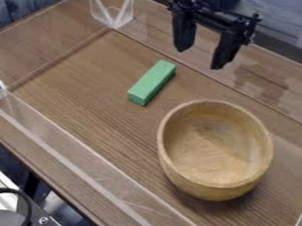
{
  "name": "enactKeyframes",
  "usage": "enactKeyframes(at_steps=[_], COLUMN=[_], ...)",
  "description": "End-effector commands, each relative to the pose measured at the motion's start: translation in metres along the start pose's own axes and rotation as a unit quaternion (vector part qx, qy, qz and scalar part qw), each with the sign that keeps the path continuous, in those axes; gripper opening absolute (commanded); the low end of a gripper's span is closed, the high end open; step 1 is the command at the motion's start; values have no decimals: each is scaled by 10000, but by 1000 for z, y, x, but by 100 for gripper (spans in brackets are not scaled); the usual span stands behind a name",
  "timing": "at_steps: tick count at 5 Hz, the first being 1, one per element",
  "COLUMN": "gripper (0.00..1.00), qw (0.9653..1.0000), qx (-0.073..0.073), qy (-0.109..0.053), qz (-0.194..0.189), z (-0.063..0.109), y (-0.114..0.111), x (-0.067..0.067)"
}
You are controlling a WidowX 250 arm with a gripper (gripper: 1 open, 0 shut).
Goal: Put the green block in the brown bowl
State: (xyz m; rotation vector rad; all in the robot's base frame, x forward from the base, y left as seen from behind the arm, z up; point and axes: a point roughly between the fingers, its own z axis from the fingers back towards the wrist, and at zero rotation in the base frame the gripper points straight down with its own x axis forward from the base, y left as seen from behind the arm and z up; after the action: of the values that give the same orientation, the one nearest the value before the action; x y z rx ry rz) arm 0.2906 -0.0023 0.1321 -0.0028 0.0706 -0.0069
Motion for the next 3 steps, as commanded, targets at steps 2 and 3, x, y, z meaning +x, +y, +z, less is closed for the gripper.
enactKeyframes(at_steps=[2,3], gripper=[100,100], qw=[9997,9995], qx=[80,108], qy=[80,33], qz=[231,309], z=[-18,-27], y=[31,49], x=[-7,-12])
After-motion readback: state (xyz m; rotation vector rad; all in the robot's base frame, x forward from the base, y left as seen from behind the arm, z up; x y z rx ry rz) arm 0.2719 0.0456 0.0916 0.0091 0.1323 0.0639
